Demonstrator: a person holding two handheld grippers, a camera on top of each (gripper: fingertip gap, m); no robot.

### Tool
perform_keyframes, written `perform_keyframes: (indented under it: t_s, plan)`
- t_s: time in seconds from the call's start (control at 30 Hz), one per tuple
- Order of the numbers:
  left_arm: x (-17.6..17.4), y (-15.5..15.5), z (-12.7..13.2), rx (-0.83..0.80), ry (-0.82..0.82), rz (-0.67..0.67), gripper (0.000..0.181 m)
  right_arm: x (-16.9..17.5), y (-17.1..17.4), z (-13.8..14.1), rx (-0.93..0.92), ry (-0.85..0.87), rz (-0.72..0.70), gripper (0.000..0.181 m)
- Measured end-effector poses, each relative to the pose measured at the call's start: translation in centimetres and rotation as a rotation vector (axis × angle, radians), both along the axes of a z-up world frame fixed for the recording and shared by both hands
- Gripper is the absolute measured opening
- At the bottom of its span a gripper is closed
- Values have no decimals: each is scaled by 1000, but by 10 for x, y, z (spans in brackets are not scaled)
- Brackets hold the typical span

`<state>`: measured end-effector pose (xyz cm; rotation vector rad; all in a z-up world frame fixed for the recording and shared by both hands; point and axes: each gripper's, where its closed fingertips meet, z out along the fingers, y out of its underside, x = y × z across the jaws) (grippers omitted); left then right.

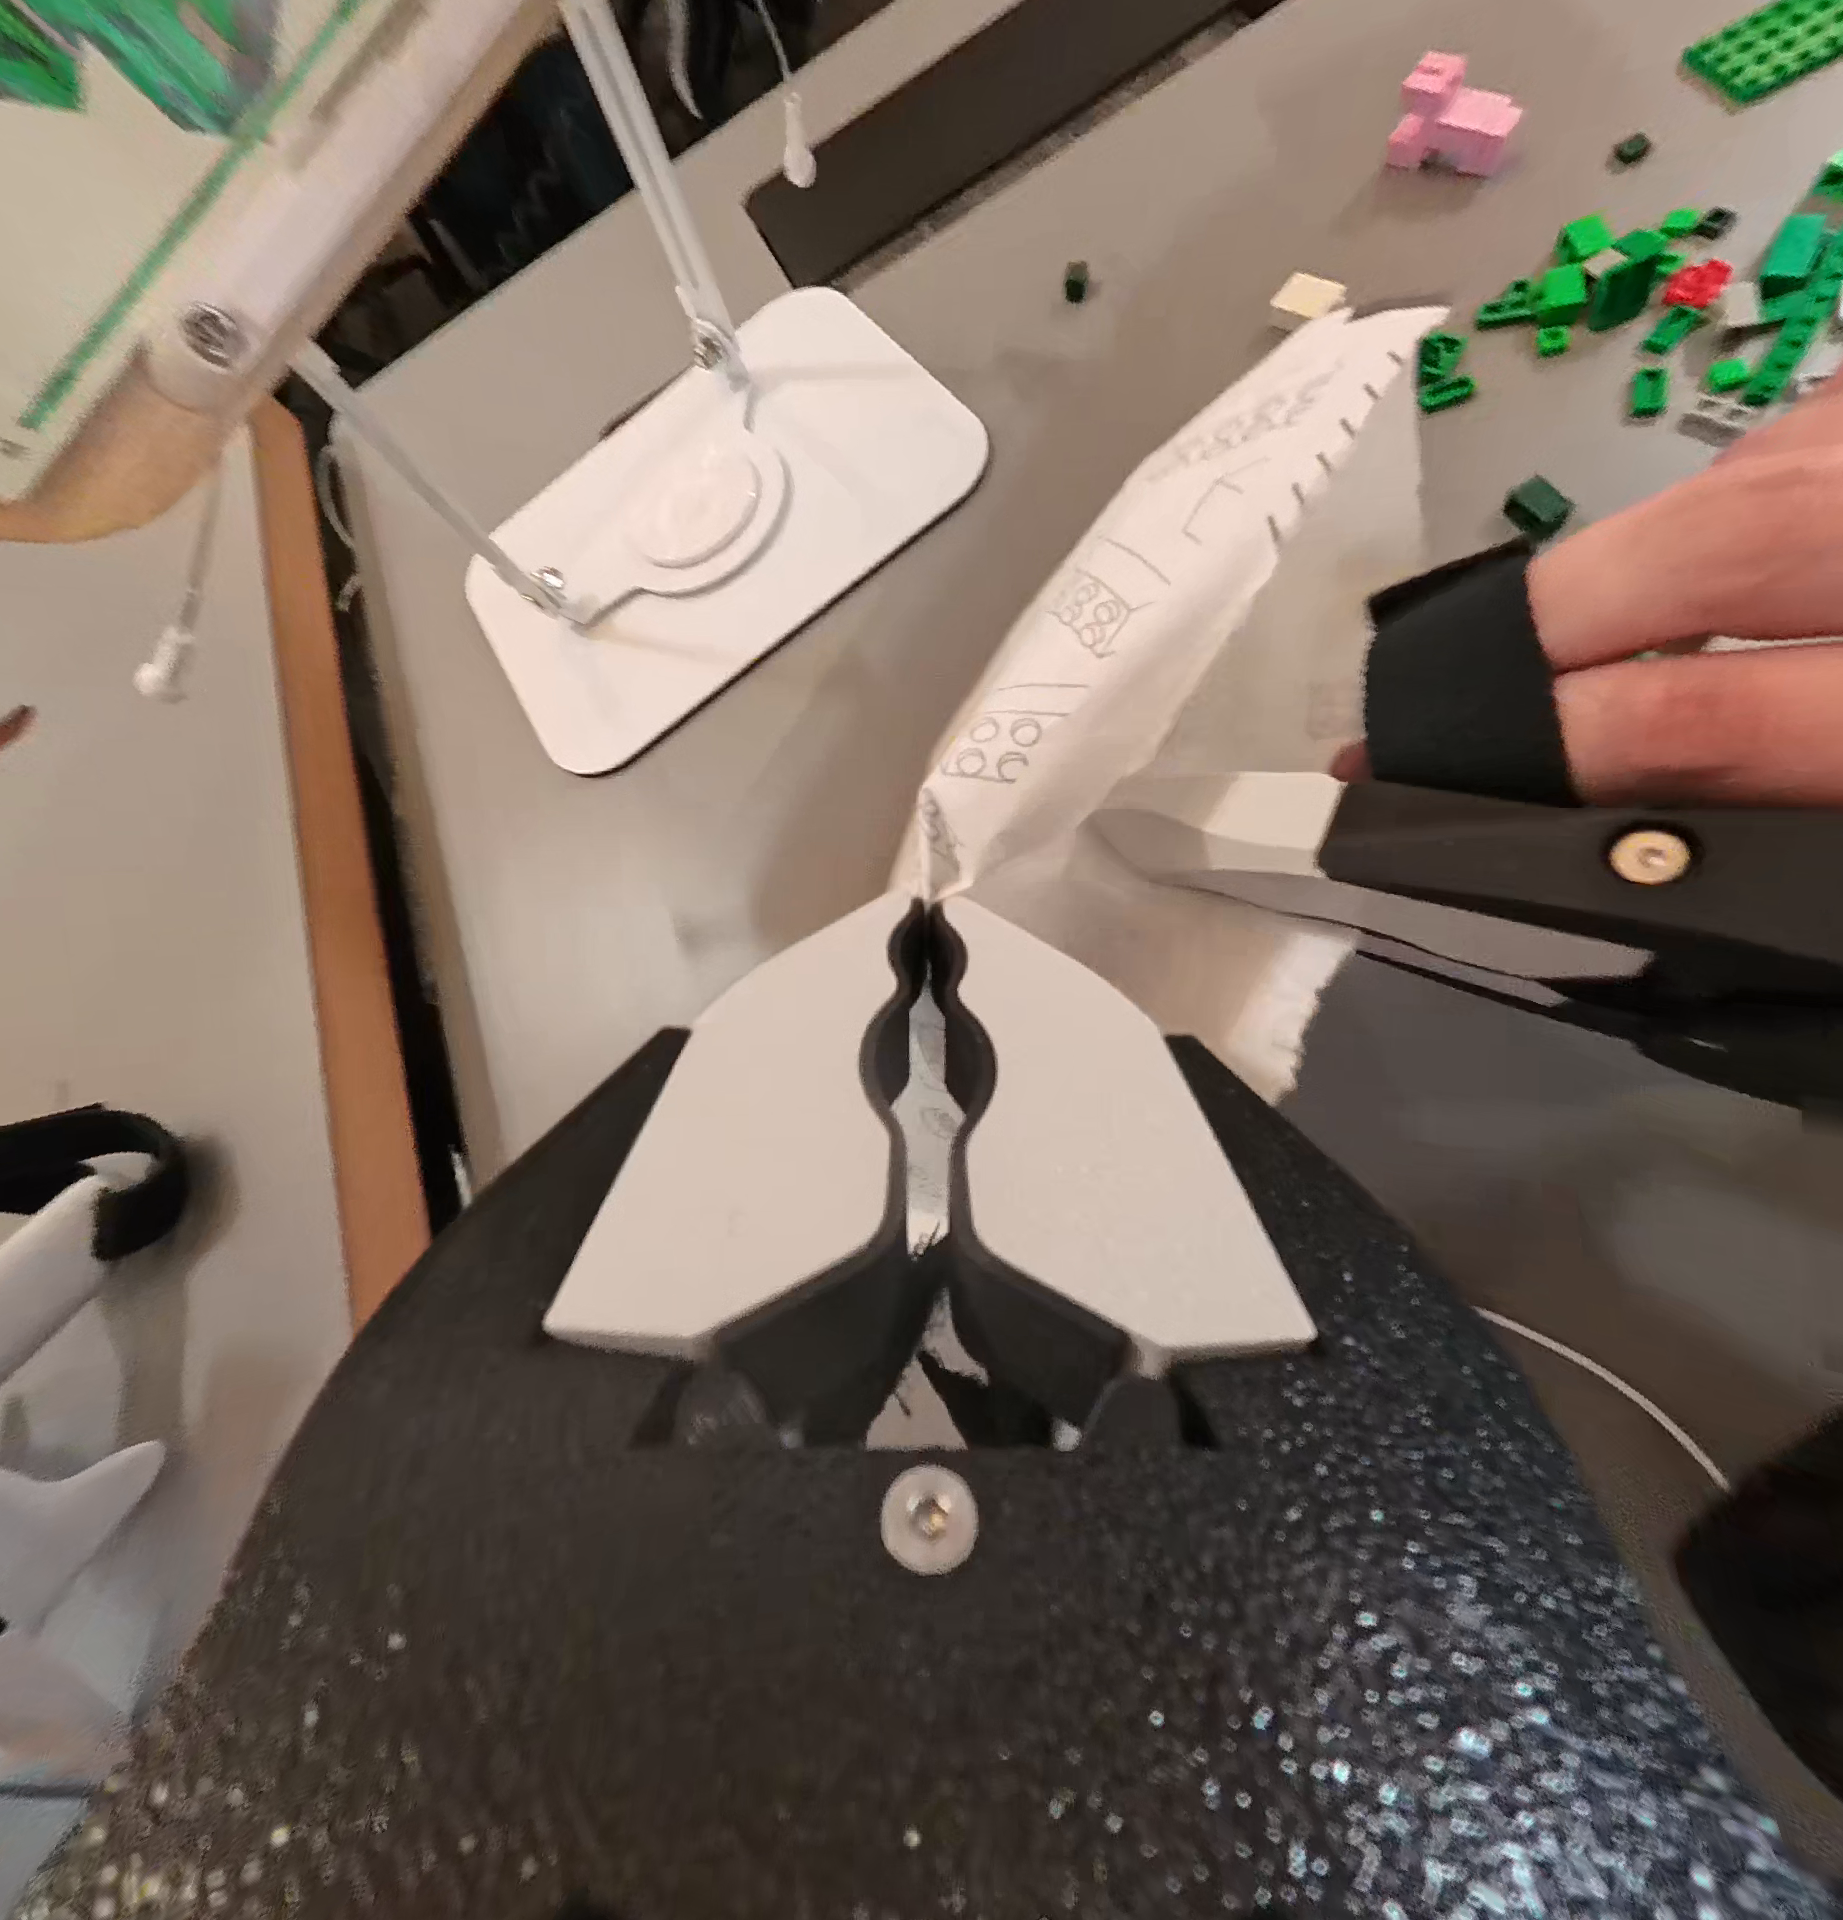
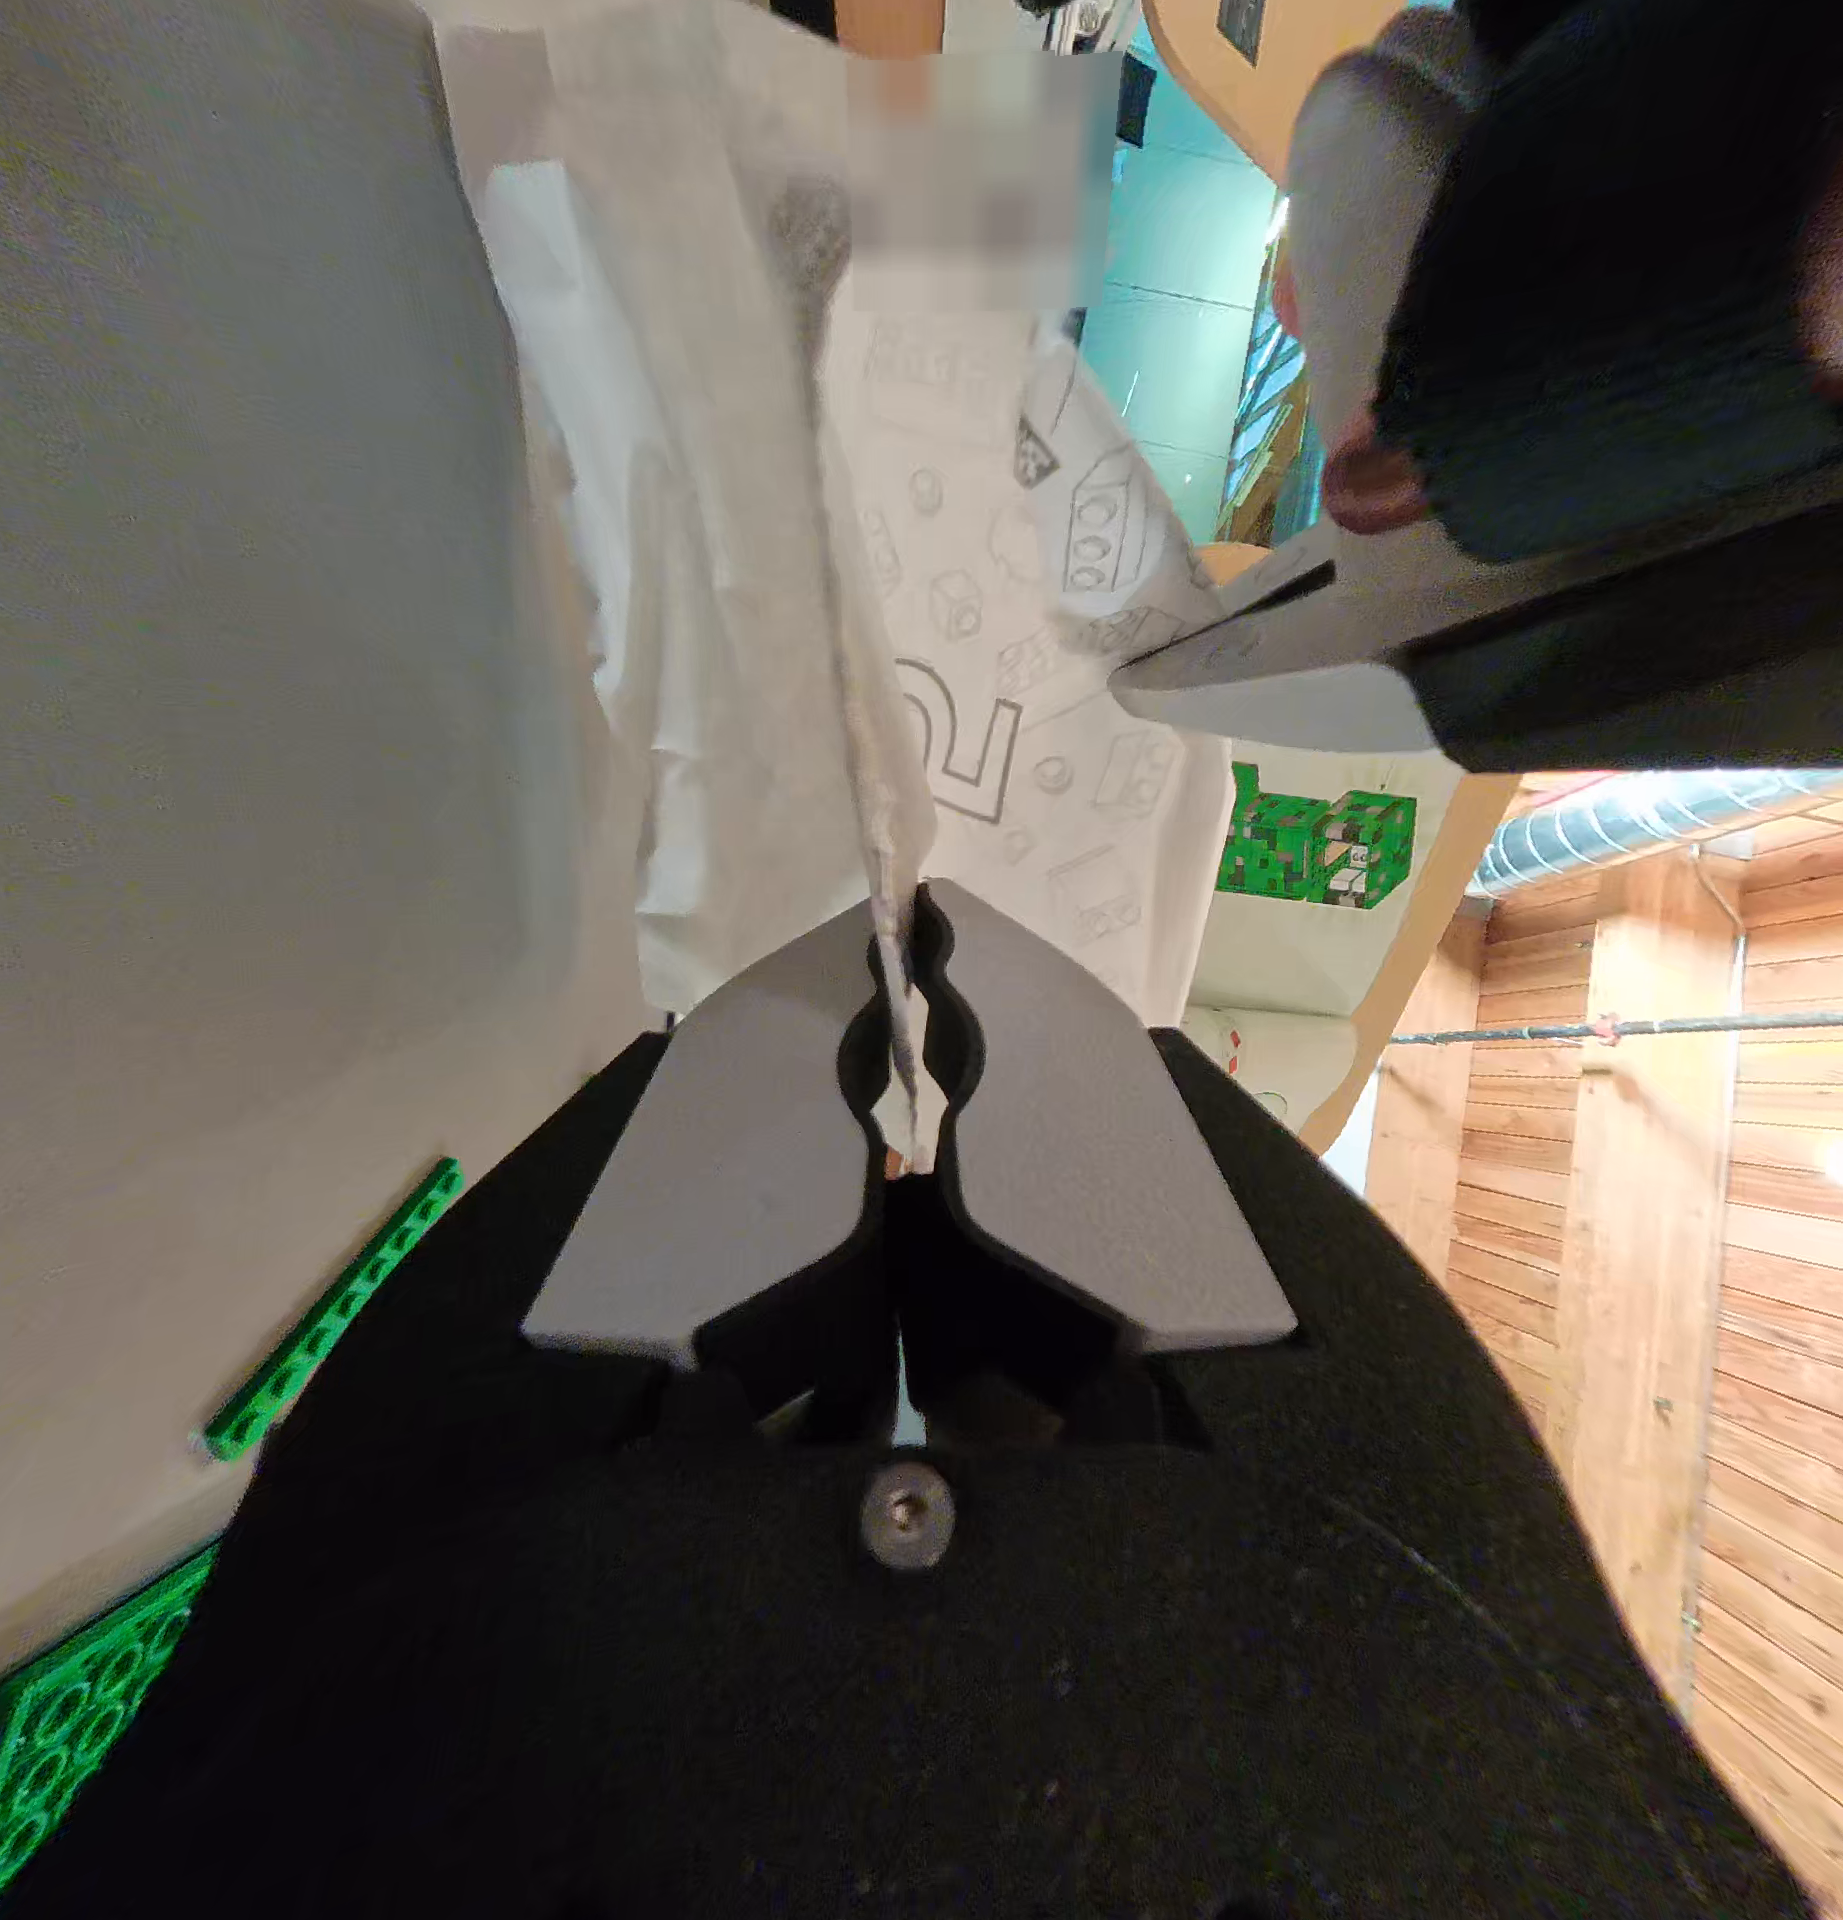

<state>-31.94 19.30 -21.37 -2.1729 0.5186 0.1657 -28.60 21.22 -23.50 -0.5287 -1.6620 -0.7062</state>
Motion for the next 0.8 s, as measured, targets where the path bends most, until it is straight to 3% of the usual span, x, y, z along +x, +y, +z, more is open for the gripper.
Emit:
perform_keyframes:
  t_s: [0.23,0.47,0.67,0.8]
  plan:
    - [-26,12,20,145,58,112,0,5,-8,-25,-124,-115,18,0]
    - [-23,11,13,131,-41,52,3,9,-1,-21,-207,-106,-29,0]
    - [-9,-2,9,102,42,-30,62,8,5,-14,-263,-86,-65,1]
    - [9,-15,3,51,75,-113,66,7,6,-10,-290,-71,-97,0]
